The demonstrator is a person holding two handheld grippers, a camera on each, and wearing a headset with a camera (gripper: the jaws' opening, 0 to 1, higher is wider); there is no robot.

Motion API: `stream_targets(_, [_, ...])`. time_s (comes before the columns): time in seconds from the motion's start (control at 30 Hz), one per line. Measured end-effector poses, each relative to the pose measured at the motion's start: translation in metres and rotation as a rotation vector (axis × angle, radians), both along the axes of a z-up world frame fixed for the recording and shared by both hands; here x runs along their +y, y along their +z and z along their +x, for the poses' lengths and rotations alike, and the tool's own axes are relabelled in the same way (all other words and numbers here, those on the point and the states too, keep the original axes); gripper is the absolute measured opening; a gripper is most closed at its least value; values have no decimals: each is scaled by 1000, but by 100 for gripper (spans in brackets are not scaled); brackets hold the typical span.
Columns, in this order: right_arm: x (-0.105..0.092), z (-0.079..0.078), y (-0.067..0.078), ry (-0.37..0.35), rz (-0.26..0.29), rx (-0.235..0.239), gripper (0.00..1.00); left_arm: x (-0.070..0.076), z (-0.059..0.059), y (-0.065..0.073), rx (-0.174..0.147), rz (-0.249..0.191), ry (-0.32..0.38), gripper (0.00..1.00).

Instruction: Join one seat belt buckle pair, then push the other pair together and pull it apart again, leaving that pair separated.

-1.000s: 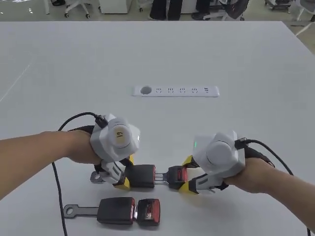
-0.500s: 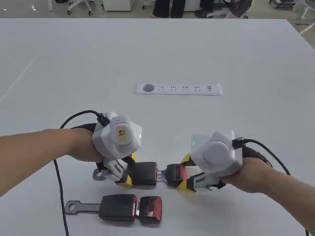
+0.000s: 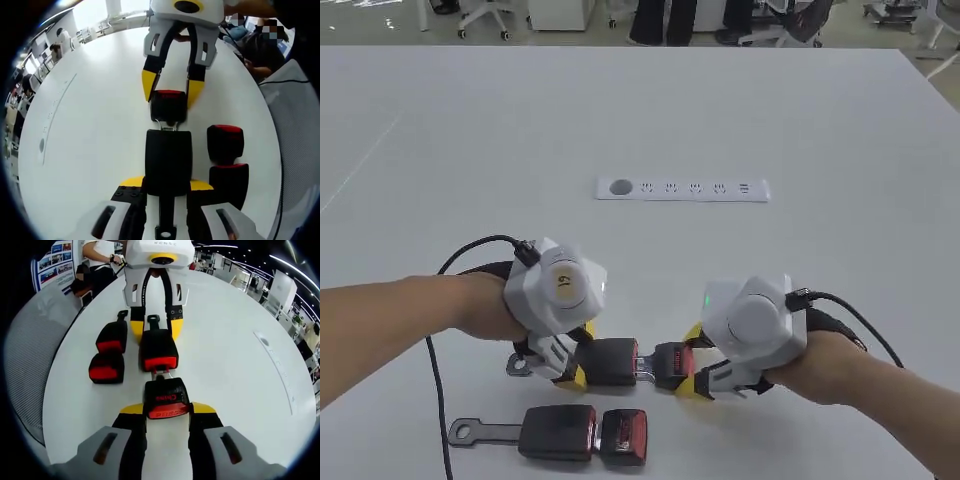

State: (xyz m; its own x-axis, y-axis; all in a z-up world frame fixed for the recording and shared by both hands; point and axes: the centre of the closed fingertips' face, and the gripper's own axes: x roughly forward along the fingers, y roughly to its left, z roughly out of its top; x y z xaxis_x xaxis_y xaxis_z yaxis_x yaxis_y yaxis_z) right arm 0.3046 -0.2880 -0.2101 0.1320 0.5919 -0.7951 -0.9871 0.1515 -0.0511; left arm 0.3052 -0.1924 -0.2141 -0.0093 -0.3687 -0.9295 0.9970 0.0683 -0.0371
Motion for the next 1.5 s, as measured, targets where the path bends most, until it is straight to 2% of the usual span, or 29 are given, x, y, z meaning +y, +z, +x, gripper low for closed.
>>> stream_targets(0.17, [10, 0, -1, 0, 4, 3, 29, 0, 0, -1, -1, -3, 2, 30])
stream_targets(0.47, [13, 1, -2, -7, -11, 9, 29, 0, 0, -1, -4, 0, -4, 30])
stream_targets(0.67, [14, 0, -2, -13, -16, 11, 28, -1, -2, 0, -5, -15, -9, 29])
stream_targets(0.97, [15, -1, -1, -17, -27, 13, 27, -3, -4, 2, -11, 10, -24, 29])
stream_targets(1.5, [13, -1, 0, 9, -32, 1, 29, 0, -1, 0, -1, 47, -16, 30])
